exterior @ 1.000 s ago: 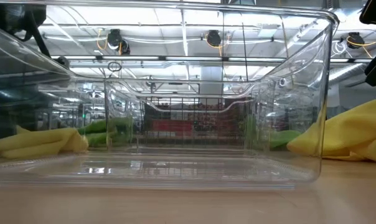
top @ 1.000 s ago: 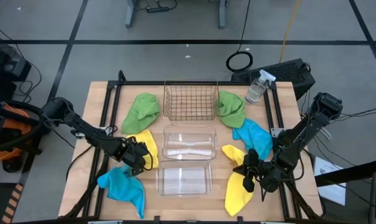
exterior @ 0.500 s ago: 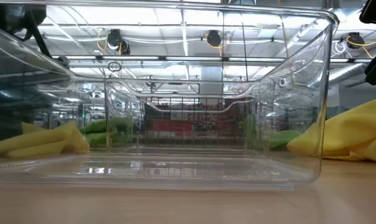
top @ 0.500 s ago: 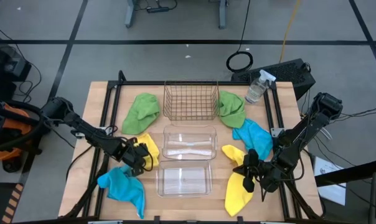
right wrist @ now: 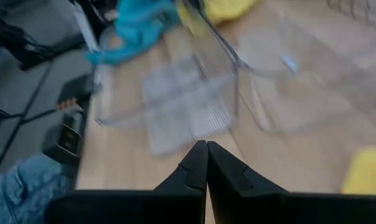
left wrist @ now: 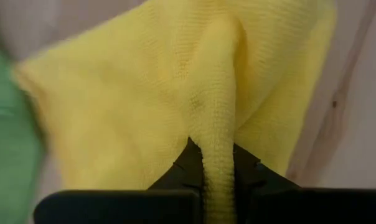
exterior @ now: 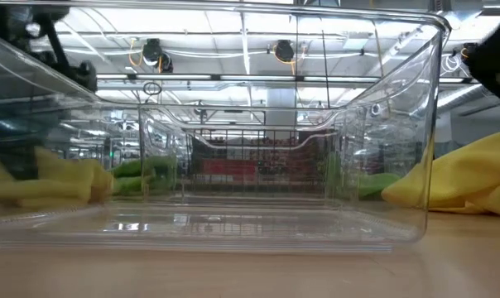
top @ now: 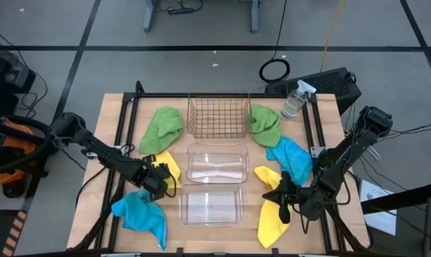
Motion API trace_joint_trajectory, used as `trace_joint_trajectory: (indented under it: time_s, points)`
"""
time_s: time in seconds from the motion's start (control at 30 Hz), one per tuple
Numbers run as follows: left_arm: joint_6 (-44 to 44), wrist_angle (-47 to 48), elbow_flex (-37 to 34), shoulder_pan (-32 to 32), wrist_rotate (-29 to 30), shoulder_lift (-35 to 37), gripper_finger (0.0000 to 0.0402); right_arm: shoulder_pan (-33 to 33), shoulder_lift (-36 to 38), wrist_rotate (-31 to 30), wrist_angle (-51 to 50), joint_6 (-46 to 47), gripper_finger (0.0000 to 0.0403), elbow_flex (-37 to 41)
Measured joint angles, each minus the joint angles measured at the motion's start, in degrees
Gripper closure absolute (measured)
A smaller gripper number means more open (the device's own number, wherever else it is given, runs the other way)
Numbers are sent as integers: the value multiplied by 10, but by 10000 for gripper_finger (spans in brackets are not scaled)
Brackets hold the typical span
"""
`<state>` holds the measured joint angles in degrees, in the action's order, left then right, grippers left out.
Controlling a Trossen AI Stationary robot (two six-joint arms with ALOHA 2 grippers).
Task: Sort microfiber towel by color & place in baskets
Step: Put the left yellow towel into the bottom transparent bin
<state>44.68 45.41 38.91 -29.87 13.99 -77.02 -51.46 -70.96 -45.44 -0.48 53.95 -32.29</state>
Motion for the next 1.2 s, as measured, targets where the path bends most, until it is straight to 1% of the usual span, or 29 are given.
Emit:
trace_joint_trajectory:
  time_s: [0.1,0.23,0.3,0.37,0.5,0.53,0.6,0.67,0.73,0.77,0.83,0.9,1.03,1.1,1.2]
  points:
    - [13,77,42,-13,30,1,371,0,0,-16,64,-68,403,0]
    - [15,131,103,-35,71,1,370,1,-13,-44,158,-148,403,0]
    - [15,160,136,-45,85,2,370,5,-36,-44,216,-188,403,0]
    - [15,186,169,-55,100,2,370,10,-66,-40,296,-241,403,0]
    - [10,230,231,-76,154,2,369,28,-135,-37,472,-326,401,0]
    - [-1,235,247,-79,165,2,369,37,-150,-35,500,-334,397,-3]
    - [-37,235,276,-84,178,2,369,60,-173,-8,512,-337,381,-22]
    - [-74,226,301,-90,194,2,369,82,-192,23,496,-336,355,-55]
    - [-114,209,319,-95,218,2,368,103,-215,50,470,-346,323,-103]
    - [-135,196,325,-99,228,3,368,110,-227,51,450,-361,305,-129]
    - [-189,157,330,-104,240,3,368,123,-256,43,418,-403,268,-194]
    - [-251,112,330,-106,240,2,368,131,-287,7,392,-451,230,-257]
    - [-339,36,330,-116,242,-6,368,144,-345,-53,348,-534,149,-372]
    - [-367,11,330,-126,242,-13,368,147,-367,-50,331,-551,108,-415]
    - [-394,-12,330,-139,255,-22,368,148,-392,-35,324,-564,51,-459]
